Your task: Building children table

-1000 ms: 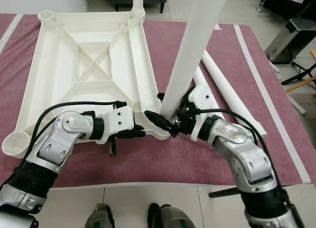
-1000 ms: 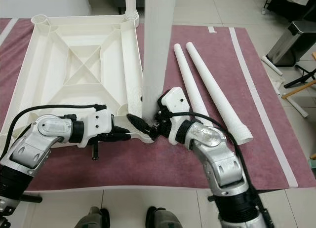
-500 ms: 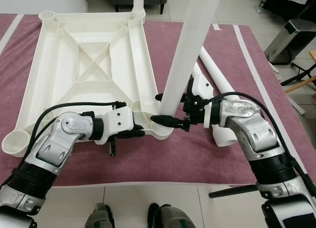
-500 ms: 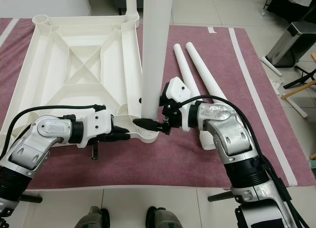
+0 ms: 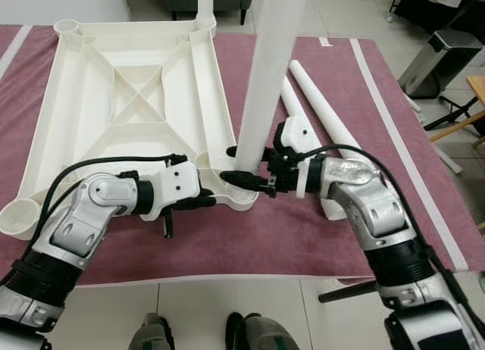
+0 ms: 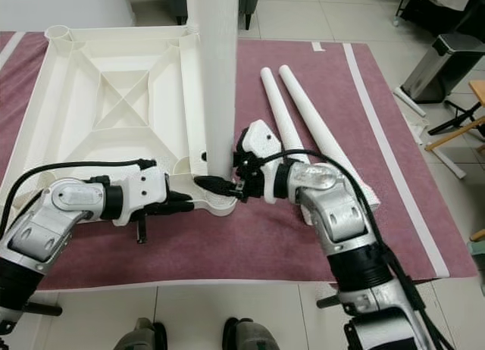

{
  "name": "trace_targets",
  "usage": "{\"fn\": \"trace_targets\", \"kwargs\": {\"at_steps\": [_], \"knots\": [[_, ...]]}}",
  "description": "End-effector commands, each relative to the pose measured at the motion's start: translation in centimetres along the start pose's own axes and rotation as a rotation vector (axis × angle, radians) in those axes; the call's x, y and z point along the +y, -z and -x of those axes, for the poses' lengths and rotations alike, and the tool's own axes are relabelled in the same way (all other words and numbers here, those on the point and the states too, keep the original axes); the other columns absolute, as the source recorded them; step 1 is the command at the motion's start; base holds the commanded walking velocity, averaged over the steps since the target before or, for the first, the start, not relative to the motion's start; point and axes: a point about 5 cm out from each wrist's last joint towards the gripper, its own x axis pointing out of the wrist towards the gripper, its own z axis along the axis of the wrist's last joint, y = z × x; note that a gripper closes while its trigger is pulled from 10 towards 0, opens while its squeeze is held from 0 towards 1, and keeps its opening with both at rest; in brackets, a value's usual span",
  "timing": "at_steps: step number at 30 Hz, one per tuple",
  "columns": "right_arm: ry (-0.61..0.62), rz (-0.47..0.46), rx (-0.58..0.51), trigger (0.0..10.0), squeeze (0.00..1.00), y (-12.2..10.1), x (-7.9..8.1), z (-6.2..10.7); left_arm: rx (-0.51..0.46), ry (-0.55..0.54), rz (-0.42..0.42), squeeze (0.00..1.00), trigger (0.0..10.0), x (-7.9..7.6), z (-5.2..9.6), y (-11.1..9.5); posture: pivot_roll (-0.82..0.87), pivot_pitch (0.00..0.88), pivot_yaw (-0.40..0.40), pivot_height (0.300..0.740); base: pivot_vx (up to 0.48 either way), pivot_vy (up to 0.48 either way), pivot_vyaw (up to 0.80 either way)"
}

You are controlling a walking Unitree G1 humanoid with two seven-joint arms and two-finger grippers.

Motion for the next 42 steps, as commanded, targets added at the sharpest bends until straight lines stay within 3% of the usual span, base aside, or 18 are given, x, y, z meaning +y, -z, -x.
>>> {"fn": "trace_targets", "kwargs": {"at_steps": [1,2,6,9,13,14,16,18,20,21,26,27,28,30,34,36,40,42], "knots": [[0.194,-0.066,0.177,0.0,0.0,3.1,-1.1,0.3,-0.062,0.06,-0.012,0.0,0.0,-0.9,-0.5,-0.8,0.08,0.169,-0.024,0.74,0.0,0.0,0.0],[0.194,-0.066,0.177,0.0,0.0,3.1,-1.1,0.3,-0.062,0.06,-0.012,0.0,0.0,-0.9,-0.5,-0.8,0.08,0.169,-0.024,0.74,0.0,0.0,0.0],[0.446,-0.12,0.217,0.0,0.0,3.7,-0.7,0.3,-0.068,0.065,-0.01,0.0,0.0,-0.9,-0.6,-0.9,0.08,0.169,-0.017,0.74,0.0,0.0,0.0],[0.702,-0.261,0.265,0.0,0.0,4.4,-0.3,0.3,-0.074,0.076,-0.012,0.0,0.0,-0.9,-0.6,-1.0,0.08,0.169,-0.015,0.74,0.0,0.0,0.0],[0.776,-0.317,0.263,0.0,0.0,4.4,0.3,0.0,-0.073,0.079,-0.014,0.0,0.0,-0.9,-0.6,-1.1,0.09,0.17,-0.018,0.74,0.0,0.0,0.0],[0.779,-0.337,0.251,1.5,0.0,4.2,0.8,-0.4,-0.072,0.079,-0.014,0.0,0.0,-0.8,-0.5,-1.1,0.09,0.17,-0.019,0.74,0.0,0.0,0.0],[0.779,-0.337,0.251,1.5,0.0,4.2,0.8,-0.4,-0.072,0.079,-0.014,0.0,0.0,-0.8,-0.5,-1.1,0.09,0.17,-0.019,0.74,0.0,0.0,0.0],[0.744,-0.33,0.195,10.0,0.0,3.5,1.3,-1.0,-0.071,0.079,-0.012,0.0,0.0,-0.9,-0.4,-1.0,0.08,0.172,-0.022,0.74,0.0,0.0,0.0],[0.726,-0.321,0.176,10.0,0.0,3.1,1.5,-1.1,-0.07,0.078,-0.011,0.0,0.0,-0.9,-0.4,-1.0,0.08,0.172,-0.022,0.74,0.0,0.0,0.0],[0.71,-0.302,0.138,10.0,1.0,2.5,1.5,-1.2,-0.07,0.078,-0.01,0.0,0.0,-0.9,-0.5,-1.0,0.08,0.175,-0.021,0.74,0.0,0.0,0.0],[0.642,-0.273,0.062,10.0,1.0,1.2,1.4,-1.3,-0.071,0.078,-0.009,0.0,0.0,-0.9,-0.5,-1.0,0.08,0.176,-0.021,0.74,0.0,0.0,0.0],[0.569,-0.247,0.008,10.0,0.0,0.3,1.4,-1.4,-0.071,0.079,-0.009,0.0,0.0,-0.9,-0.4,-1.0,0.08,0.177,-0.02,0.74,0.0,0.0,0.0],[0.569,-0.247,0.008,10.0,0.0,0.3,1.4,-1.4,-0.071,0.079,-0.009,0.0,0.0,-0.9,-0.4,-1.0,0.08,0.177,-0.02,0.74,0.0,0.0,0.0],[0.331,-0.169,-0.073,10.0,0.0,-1.4,1.3,-0.9,-0.074,0.083,-0.015,0.0,0.0,-0.8,-0.4,-1.1,0.08,0.176,-0.019,0.74,0.0,0.0,0.0],[0.154,-0.073,-0.094,10.0,0.0,-2.2,0.7,0.2,-0.081,0.093,-0.024,0.0,0.0,-0.9,-0.3,-1.3,0.08,0.176,-0.018,0.74,0.0,0.0,0.0],[0.023,-0.049,-0.067,10.0,0.0,-2.1,0.3,0.9,-0.088,0.107,-0.034,0.0,0.0,-1.0,-0.1,-1.5,0.08,0.176,-0.019,0.74,0.0,0.0,0.0],[-0.033,-0.02,-0.058,10.0,0.0,-2.1,0.2,1.2,-0.089,0.11,-0.037,0.0,0.0,-1.0,0.0,-1.5,0.08,0.177,-0.019,0.74,0.0,0.0,0.0],[-0.193,-0.006,-0.031,10.0,0.0,-1.7,0.5,1.4,-0.09,0.12,-0.046,0.0,0.0,-1.2,0.5,-1.5,0.08,0.178,-0.02,0.74,0.0,0.0,0.0]]}}
